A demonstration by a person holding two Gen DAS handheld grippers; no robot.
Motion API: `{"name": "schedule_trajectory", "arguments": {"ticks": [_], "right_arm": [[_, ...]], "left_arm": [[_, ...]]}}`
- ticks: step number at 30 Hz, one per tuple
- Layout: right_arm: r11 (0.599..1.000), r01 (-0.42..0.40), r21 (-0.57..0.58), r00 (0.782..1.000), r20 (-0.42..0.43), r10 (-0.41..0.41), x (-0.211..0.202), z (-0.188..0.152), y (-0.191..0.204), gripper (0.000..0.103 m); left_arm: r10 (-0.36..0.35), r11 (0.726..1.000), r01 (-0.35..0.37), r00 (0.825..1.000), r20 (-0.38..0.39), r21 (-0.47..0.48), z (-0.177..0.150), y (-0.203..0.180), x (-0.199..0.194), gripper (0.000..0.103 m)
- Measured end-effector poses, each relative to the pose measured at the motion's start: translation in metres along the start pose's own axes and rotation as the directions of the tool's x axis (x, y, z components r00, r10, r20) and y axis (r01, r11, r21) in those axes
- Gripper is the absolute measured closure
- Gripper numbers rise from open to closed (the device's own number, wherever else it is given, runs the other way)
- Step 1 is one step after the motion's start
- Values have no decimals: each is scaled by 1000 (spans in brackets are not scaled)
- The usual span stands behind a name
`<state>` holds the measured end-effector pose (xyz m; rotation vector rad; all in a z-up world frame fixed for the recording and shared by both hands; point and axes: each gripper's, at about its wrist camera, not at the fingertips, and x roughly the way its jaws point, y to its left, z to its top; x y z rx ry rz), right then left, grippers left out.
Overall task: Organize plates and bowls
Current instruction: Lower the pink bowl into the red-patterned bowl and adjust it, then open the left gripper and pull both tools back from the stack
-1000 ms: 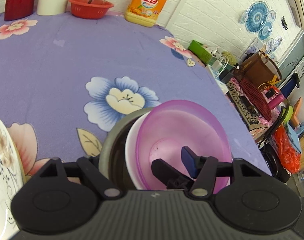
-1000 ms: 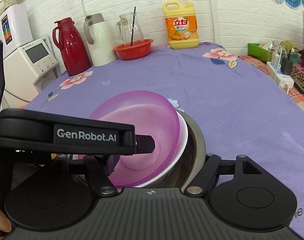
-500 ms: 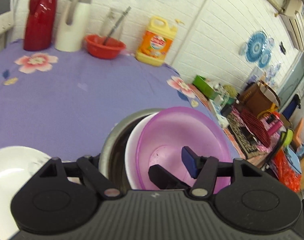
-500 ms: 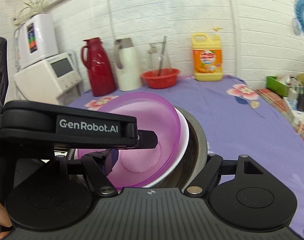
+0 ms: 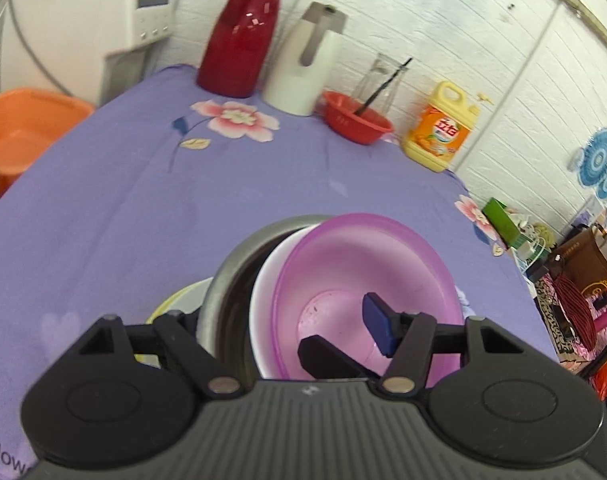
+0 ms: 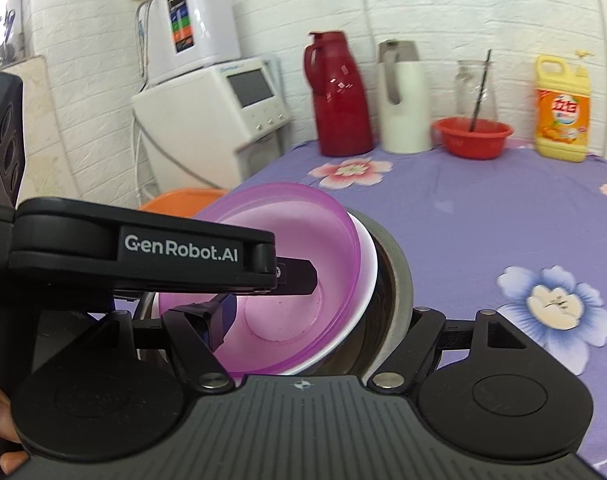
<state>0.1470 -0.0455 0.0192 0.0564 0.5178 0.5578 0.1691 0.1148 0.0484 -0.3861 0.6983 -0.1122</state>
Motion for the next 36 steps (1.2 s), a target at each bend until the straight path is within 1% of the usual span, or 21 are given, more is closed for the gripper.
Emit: {"name": "schedule_trajectory", "arguments": {"ticks": [4, 7, 14, 16, 18, 21, 24, 27, 31, 36], "right_arm": [[1000, -27, 9, 998, -53, 27, 11, -7, 8, 0], [1000, -20, 9, 997, -74, 20, 16, -12, 11, 0], [999, 1, 34, 995, -104, 3, 25, -17, 4, 0], [999, -1, 48, 994, -110, 6, 29, -19, 2, 0], [997, -13, 74, 992, -121, 21, 32, -21, -3, 0], [998, 0, 65, 996, -91, 6, 24, -18, -6, 0], [998, 47, 43, 999, 7, -47, 4, -13, -7, 0], [997, 60, 41, 996, 60, -62, -11, -8, -10, 0], [996, 81, 44, 994, 76, -84, -25, -12, -15, 0], [990, 119, 81, 989, 76, -125, -45, -32, -26, 0]], "left_arm": [[16, 999, -17, 1000, -25, -29, -10, 18, 1, 41], [17, 999, -18, 999, -39, -34, -14, 23, 7, 41], [4, 999, -6, 998, -64, -32, -14, 26, 25, 41], [-5, 1000, 4, 999, -54, -21, -14, 25, 27, 39], [-14, 1000, 13, 999, -46, -22, -14, 26, 27, 34], [-12, 1000, 12, 1000, 9, -4, -9, 24, 17, 34], [-13, 1000, 12, 996, 90, 9, 1, 20, -2, 33], [-1, 1000, -3, 989, 145, 28, 8, 12, -17, 33], [-10, 999, 3, 988, 157, 44, 1, -1, -27, 32], [2, 997, -14, 990, 141, 80, -28, -19, -35, 31]]}}
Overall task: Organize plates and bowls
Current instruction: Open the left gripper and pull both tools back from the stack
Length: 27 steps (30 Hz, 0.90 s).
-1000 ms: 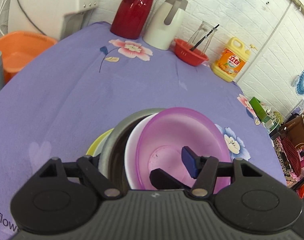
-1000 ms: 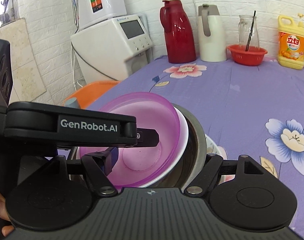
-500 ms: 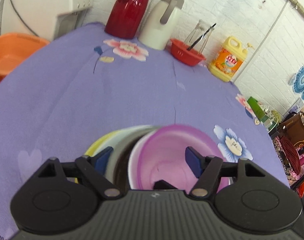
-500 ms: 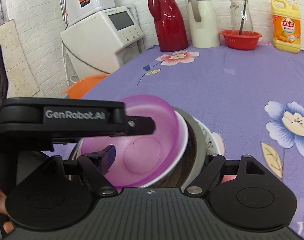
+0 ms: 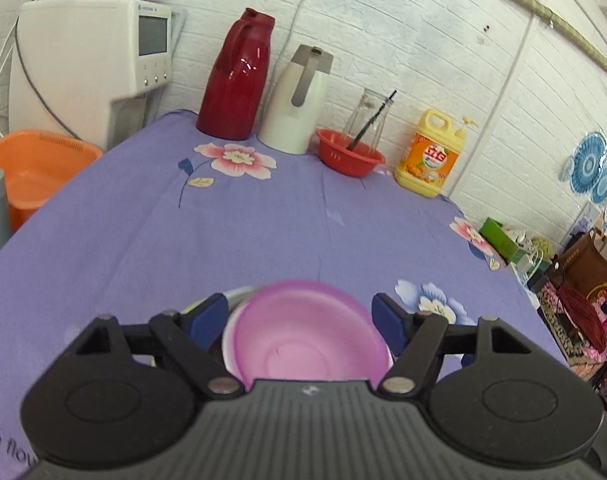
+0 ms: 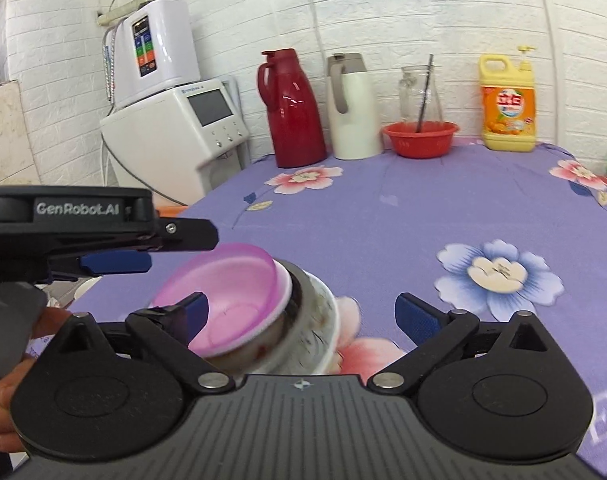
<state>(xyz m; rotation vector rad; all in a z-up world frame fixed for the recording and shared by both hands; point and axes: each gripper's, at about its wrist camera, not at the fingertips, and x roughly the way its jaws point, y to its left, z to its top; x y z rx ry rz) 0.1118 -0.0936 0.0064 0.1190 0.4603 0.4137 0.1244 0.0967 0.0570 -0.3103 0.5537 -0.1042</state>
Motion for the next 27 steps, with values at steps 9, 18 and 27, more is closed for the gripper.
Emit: {"name": "schedule_trajectory", "arguments": {"ticks": [9, 18, 27], "right_arm": [[995, 67, 69, 997, 29, -69, -54, -43, -23, 0], [994, 64, 91, 996, 57, -70, -85, -78, -19, 0], [983, 179, 41, 982, 55, -181, -108, -96, -9, 0]], "left_arm": [[54, 995, -55, 998, 9, 79, -52, -32, -33, 30], [17, 993, -19, 1000, 18, 117, -95, -45, -61, 30], [58, 988, -66, 996, 60, 141, -126, -51, -91, 30]]}}
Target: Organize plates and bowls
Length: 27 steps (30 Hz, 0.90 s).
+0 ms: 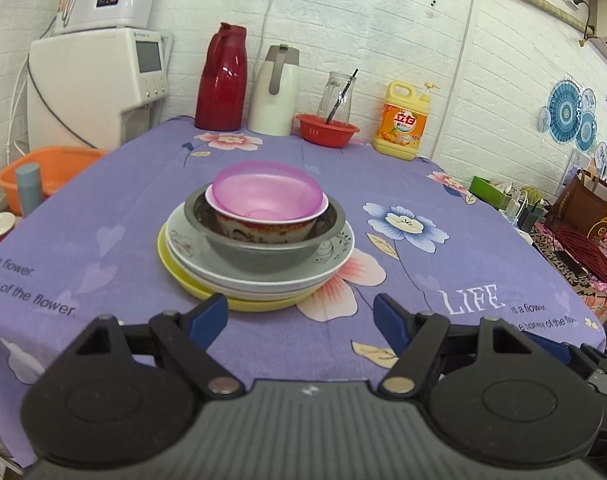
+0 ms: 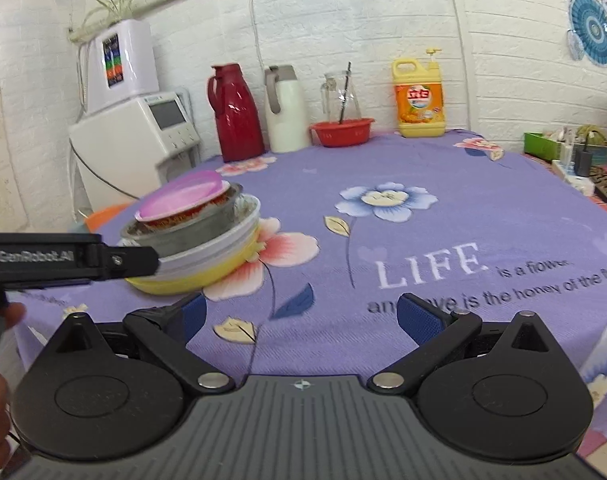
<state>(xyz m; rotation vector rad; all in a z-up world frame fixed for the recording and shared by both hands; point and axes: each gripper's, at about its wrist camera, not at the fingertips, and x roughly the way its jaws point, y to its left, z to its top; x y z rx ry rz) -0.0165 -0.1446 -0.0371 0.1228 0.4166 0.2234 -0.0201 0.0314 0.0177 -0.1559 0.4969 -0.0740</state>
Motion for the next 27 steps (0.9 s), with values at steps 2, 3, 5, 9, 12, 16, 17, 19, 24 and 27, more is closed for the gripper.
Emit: {"name": "schedule_trajectory", "arguments": {"ticks": [2, 3, 5, 9, 12, 16, 17, 19, 24, 27], "right_arm": [[1000, 25, -12, 1000, -2, -25, -4, -4, 4, 0], [999, 32, -16, 999, -2, -32, -7, -5, 5, 0], [999, 47, -23, 999, 2, -47, -10, -5, 10, 0], [997, 69, -35, 998, 15, -68, -16, -3, 15, 0], [997, 74, -8, 997, 17, -74, -22, -5, 15, 0], [997, 61, 38, 998, -28, -60, -27, -9, 8, 0], [998, 54, 44, 998, -34, -53, -27, -9, 6, 0], [998, 48, 52, 998, -39, -46, -27, -9, 3, 0], [997, 38, 65, 997, -72, -33, -22, -12, 2, 0], [998, 24, 61, 996, -85, -18, -21, -14, 5, 0]], "left_arm": [[29, 999, -30, 999, 21, 21, -5, -4, -8, 30], [42, 999, -43, 999, 27, 29, -7, -6, -11, 30], [51, 998, -52, 998, 42, 43, -12, -7, -17, 30], [61, 996, -65, 997, 53, 63, -10, -10, -20, 30], [59, 997, -62, 997, 59, 56, -9, -9, -23, 30], [66, 997, -70, 995, 81, 45, -6, -7, -29, 30], [71, 996, -75, 994, 84, 42, -4, -6, -29, 30], [74, 996, -78, 993, 90, 39, -3, -5, -29, 30], [67, 997, -71, 994, 90, 40, -4, -5, -28, 30], [58, 997, -62, 994, 90, 43, -6, -6, -28, 30]]}}
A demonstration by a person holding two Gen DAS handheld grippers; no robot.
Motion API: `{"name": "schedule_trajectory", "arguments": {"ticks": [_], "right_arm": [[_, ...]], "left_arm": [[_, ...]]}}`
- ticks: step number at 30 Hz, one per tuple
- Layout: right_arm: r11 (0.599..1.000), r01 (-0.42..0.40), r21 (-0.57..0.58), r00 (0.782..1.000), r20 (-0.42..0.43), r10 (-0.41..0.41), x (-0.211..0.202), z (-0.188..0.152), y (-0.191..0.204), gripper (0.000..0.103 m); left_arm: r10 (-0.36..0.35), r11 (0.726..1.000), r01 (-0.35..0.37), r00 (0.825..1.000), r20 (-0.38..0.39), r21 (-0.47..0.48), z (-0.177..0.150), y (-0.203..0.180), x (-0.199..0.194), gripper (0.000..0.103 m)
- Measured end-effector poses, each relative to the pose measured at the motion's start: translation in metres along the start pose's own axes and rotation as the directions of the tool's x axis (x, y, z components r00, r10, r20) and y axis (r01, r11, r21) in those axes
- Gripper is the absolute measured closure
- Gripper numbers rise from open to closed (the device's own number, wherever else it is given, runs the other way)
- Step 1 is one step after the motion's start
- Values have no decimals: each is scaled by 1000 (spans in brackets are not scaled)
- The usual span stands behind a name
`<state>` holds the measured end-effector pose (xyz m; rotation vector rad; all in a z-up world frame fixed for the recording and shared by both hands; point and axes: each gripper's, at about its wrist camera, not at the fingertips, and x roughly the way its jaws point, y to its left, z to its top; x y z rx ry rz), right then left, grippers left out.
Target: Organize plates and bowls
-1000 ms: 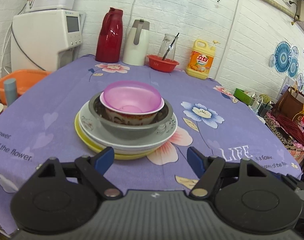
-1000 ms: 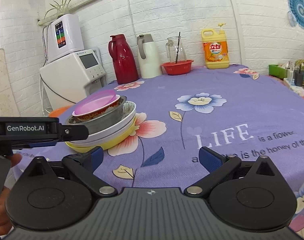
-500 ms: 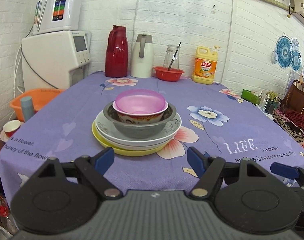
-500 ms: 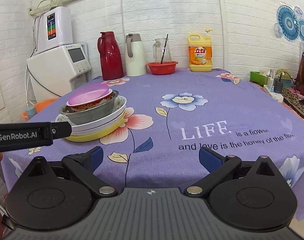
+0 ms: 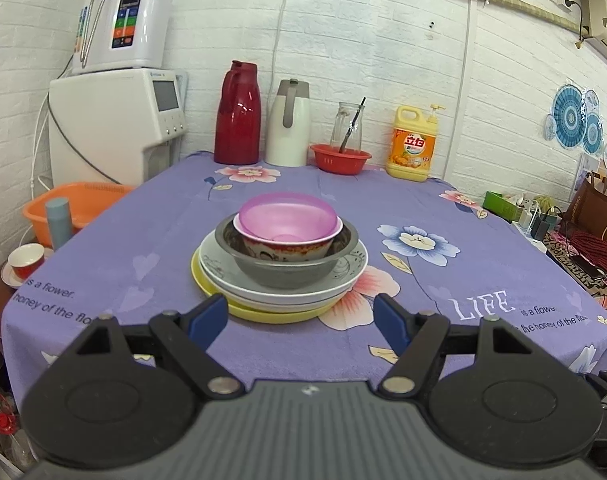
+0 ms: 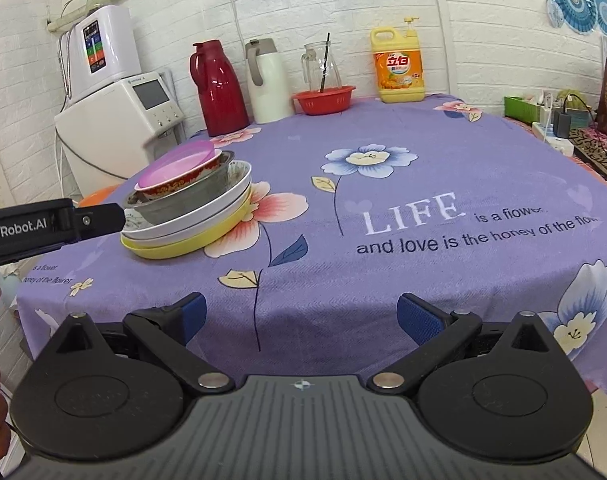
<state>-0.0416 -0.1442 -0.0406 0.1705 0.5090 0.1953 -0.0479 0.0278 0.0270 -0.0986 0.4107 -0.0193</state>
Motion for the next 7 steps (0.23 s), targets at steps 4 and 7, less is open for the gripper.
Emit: {"name": "schedule_trajectory", "arguments": {"ticks": [4, 7], "right_arm": [[1000, 0, -6, 1000, 4, 0, -1, 0, 1, 0], [1000, 4, -2, 1000, 6, -4, -2, 0, 0, 0]], "left_arm": [[-4, 1000, 4, 1000, 6, -1, -1, -1, -1, 30], [5, 1000, -5, 1000, 10, 8, -2, -2, -2, 30]]}}
